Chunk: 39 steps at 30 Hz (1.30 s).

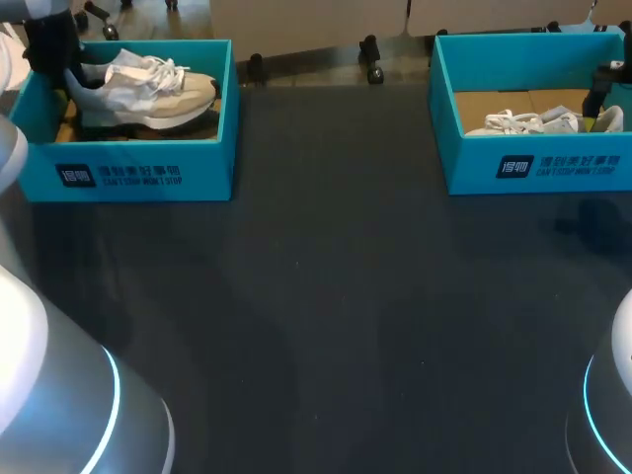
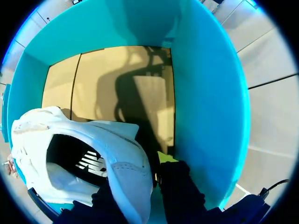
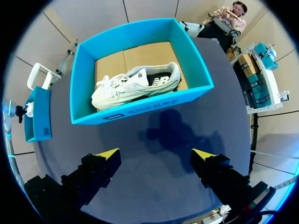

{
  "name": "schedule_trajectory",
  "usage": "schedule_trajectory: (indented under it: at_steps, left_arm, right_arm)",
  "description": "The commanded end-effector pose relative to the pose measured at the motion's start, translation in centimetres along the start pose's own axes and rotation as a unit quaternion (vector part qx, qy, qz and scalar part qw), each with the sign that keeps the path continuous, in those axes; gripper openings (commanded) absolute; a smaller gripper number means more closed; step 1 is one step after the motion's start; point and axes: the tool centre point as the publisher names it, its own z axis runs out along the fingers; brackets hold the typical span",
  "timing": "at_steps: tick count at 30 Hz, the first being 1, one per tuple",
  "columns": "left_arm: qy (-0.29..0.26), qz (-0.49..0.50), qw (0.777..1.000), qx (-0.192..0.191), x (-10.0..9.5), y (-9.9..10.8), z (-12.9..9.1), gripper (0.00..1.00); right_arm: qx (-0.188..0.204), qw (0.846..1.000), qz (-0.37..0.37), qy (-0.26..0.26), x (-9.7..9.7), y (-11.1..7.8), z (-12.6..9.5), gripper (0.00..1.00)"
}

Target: Take the shoe out of the shoebox, open the shoe tongue, remove and reinsert the insole, then place the shoe into the shoebox

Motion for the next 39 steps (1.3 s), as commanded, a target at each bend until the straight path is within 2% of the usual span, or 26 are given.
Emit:
schedule_trajectory:
  at_steps: [1, 10, 21, 25, 27, 33, 37, 39]
  left_arm:
    - [-0.002, -0.005, 1.0, 0.018, 0.4, 0.7, -1.4, 0.0]
    - [-0.01, -0.018, 1.0, 0.009, 1.2, 0.6, -5.6, 0.0]
    - [0.007, -0.028, 1.0, -0.011, 2.0, -1.1, -10.9, 0.0]
    - [0.013, -0.034, 0.999, -0.02, 2.1, -2.1, -13.4, 0.0]
    - [0.03, -0.046, 0.998, -0.032, 2.0, -3.1, -14.7, 0.0]
    - [0.025, -0.049, 0.997, -0.051, 2.2, -6.2, -17.8, 0.0]
    - [0.024, -0.037, 0.997, -0.058, 2.0, -8.1, -19.4, 0.0]
    - [0.024, -0.037, 0.997, -0.058, 2.0, -8.1, -19.4, 0.0]
  right_arm:
    - [0.0, 1.0, 0.0, -0.001, 0.0, 0.0, 0.0, 1.0]
    - [0.0, 1.0, 0.0, -0.001, 0.0, 0.0, 0.0, 1.0]
    - [0.0, 1.0, 0.0, -0.001, 0.0, 0.0, 0.0, 1.0]
    - [0.0, 1.0, 0.0, -0.001, 0.0, 0.0, 0.0, 1.0]
    - [0.0, 1.0, 0.0, -0.001, 0.0, 0.0, 0.0, 1.0]
    - [0.0, 1.0, 0.0, -0.001, 0.0, 0.0, 0.0, 1.0]
    - [0.0, 1.0, 0.0, -0.001, 0.0, 0.0, 0.0, 1.0]
    - [0.0, 1.0, 0.0, -0.001, 0.0, 0.0, 0.0, 1.0]
